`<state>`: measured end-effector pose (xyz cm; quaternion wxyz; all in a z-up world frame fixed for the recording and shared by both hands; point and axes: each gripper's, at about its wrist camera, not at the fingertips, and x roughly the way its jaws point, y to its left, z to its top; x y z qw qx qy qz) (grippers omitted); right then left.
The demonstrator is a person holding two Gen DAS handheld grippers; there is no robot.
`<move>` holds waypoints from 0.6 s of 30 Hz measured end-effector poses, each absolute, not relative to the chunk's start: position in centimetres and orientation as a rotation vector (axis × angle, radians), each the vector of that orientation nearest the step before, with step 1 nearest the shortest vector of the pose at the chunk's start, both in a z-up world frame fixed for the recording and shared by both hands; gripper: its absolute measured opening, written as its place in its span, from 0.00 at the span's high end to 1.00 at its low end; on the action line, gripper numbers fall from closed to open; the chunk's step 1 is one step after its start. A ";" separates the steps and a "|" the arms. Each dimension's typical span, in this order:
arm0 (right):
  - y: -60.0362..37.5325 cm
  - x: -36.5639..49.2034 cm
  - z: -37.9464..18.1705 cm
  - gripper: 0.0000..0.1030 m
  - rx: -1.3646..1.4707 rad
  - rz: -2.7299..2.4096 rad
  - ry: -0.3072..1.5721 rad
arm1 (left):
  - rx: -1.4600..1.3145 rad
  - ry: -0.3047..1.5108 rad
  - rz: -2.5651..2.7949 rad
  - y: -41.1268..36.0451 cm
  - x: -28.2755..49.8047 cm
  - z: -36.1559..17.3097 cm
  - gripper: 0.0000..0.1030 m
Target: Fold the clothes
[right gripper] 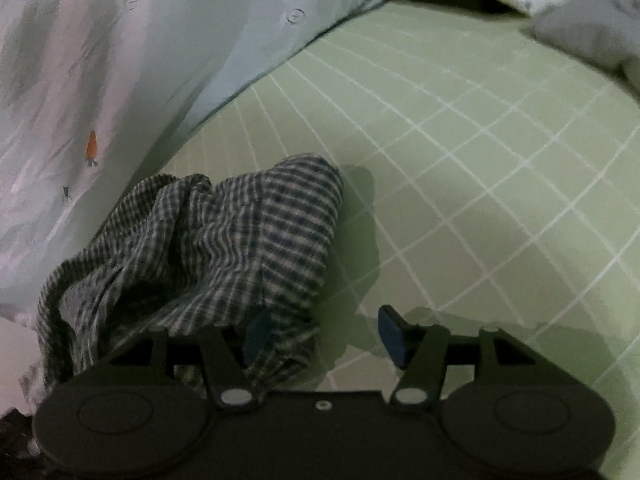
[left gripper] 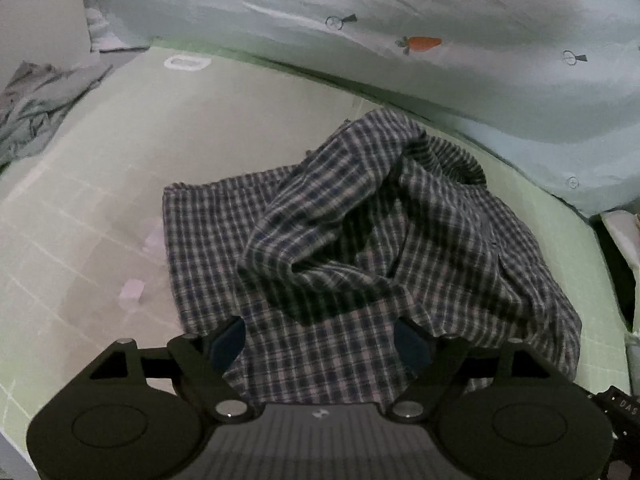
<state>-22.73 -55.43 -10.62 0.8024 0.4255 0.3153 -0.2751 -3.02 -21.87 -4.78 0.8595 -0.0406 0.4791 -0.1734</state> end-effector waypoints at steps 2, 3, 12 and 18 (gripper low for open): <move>-56.0 -22.8 -11.0 0.39 0.980 -0.585 0.648 | -0.134 1.013 -0.378 -21.7 -2.4 -4.9 0.19; -56.2 -22.9 -11.1 0.36 1.008 -0.585 0.632 | -0.158 1.015 -0.385 -21.6 -2.2 -4.9 0.19; -57.7 -21.9 -11.8 0.32 1.144 -0.615 0.553 | -0.208 1.026 -0.356 -21.4 0.3 -5.5 0.16; -57.4 -20.1 -11.4 0.83 1.096 -0.569 0.555 | -0.216 1.083 -0.336 -20.8 2.0 -7.2 0.85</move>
